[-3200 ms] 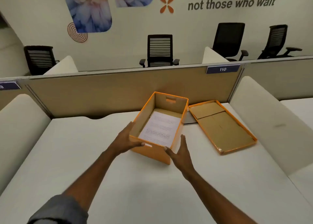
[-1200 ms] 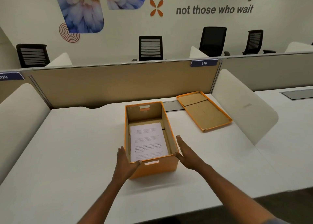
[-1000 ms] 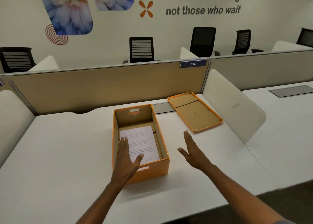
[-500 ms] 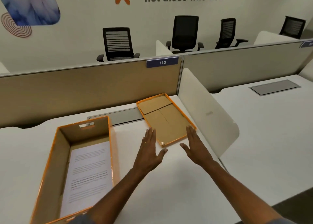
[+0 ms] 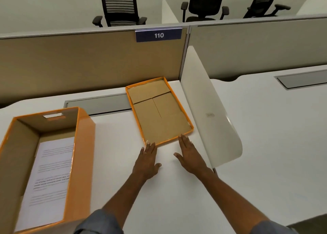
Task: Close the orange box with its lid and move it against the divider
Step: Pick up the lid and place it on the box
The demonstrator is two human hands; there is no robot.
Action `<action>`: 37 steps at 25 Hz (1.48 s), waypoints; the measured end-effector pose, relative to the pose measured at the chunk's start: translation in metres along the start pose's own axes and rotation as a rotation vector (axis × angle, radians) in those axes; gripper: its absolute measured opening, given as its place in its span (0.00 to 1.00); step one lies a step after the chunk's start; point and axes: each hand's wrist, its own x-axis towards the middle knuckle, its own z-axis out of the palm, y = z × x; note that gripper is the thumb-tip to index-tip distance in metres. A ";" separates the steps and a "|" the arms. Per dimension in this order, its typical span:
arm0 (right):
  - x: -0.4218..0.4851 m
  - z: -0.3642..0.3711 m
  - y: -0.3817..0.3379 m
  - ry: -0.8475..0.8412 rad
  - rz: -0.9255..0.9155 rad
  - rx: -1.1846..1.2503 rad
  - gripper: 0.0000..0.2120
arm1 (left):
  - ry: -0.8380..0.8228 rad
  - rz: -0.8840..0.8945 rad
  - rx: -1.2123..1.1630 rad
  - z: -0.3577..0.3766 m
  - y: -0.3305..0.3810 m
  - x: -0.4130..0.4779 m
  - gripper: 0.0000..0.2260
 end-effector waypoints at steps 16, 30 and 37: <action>0.032 -0.022 0.029 -0.034 0.166 0.568 0.36 | 0.119 -0.334 -0.795 -0.010 -0.048 -0.023 0.46; -0.053 -0.062 -0.009 -0.009 0.097 0.824 0.35 | 0.354 -0.168 -0.875 -0.045 -0.040 -0.088 0.30; -0.129 -0.067 -0.071 0.103 0.100 1.004 0.33 | 0.500 -0.071 -0.821 -0.071 -0.042 -0.158 0.29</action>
